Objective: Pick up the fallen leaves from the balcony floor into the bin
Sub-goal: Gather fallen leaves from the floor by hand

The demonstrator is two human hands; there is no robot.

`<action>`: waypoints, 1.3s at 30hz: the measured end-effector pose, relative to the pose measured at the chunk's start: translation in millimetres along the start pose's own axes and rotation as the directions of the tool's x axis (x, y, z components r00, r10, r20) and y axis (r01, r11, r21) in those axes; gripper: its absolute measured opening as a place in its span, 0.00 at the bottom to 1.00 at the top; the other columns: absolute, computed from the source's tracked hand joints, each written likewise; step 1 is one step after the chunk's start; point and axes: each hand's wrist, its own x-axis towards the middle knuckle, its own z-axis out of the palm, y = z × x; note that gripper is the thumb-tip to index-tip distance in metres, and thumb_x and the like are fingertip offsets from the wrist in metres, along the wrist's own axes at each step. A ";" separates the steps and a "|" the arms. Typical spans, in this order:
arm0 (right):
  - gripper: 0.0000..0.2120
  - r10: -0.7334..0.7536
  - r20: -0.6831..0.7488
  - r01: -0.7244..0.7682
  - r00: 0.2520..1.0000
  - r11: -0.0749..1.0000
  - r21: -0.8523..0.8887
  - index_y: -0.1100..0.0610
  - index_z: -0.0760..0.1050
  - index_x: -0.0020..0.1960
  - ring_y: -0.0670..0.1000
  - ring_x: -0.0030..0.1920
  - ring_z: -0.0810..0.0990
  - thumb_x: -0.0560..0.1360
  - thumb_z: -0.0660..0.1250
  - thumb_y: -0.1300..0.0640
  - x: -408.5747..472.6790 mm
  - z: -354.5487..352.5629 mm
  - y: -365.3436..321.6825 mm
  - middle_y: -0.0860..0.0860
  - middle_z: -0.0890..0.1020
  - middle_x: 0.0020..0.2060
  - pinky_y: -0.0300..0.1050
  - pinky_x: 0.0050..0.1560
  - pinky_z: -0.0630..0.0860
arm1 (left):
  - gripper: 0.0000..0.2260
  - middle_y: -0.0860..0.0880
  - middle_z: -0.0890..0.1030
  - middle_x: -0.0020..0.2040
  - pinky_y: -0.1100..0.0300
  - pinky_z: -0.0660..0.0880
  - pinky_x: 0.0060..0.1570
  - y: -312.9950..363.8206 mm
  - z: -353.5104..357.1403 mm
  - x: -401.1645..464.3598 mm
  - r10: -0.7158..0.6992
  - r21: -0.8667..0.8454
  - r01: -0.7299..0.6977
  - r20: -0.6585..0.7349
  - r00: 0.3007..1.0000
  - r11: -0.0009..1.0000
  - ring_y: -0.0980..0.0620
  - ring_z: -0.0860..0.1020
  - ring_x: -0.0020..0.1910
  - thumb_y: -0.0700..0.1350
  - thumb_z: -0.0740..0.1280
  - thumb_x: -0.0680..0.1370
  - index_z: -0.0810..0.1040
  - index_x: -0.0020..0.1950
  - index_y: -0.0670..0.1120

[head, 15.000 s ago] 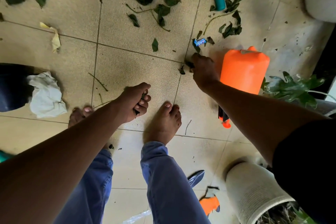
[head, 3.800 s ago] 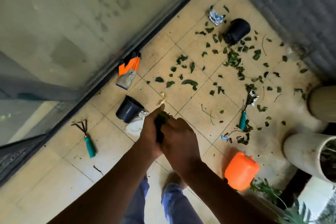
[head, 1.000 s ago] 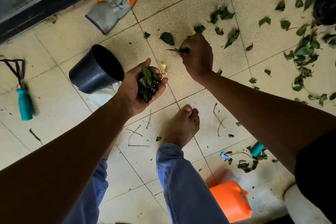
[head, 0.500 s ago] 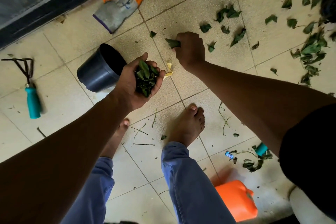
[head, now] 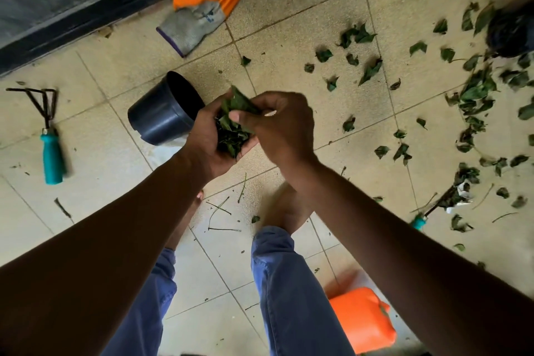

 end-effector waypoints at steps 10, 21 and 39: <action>0.12 -0.239 0.046 0.236 0.970 0.876 -0.420 0.51 0.85 0.56 0.55 0.45 0.83 0.75 0.69 0.60 -15.3 11.2 0.0 0.52 0.84 0.44 0.50 0.42 0.79 | 0.25 0.48 0.85 0.45 0.60 0.81 0.42 1.6 -5.1 -20.1 0.057 0.182 -0.071 0.082 0.995 0.981 0.52 0.84 0.44 0.67 0.61 0.79 0.82 0.46 0.46; 0.18 -0.174 0.384 0.340 0.907 0.841 -0.420 0.55 0.71 0.73 0.54 0.51 0.75 0.84 0.58 0.58 -13.8 0.2 -9.1 0.52 0.67 0.51 0.42 0.45 0.67 | 0.14 0.49 0.81 0.42 0.61 0.80 0.39 5.9 -6.5 -21.7 0.061 0.141 -0.077 0.116 0.991 0.987 0.53 0.82 0.42 0.58 0.68 0.77 0.80 0.44 0.47; 0.07 -0.337 0.163 0.373 0.927 0.784 -0.496 0.52 0.84 0.51 0.50 0.41 0.78 0.77 0.68 0.58 -13.6 -8.1 -6.2 0.52 0.76 0.46 0.45 0.40 0.75 | 0.13 0.48 0.85 0.50 0.54 0.82 0.48 5.0 -8.7 -22.2 0.001 0.138 -0.022 0.150 0.989 0.990 0.51 0.85 0.50 0.52 0.65 0.81 0.86 0.49 0.46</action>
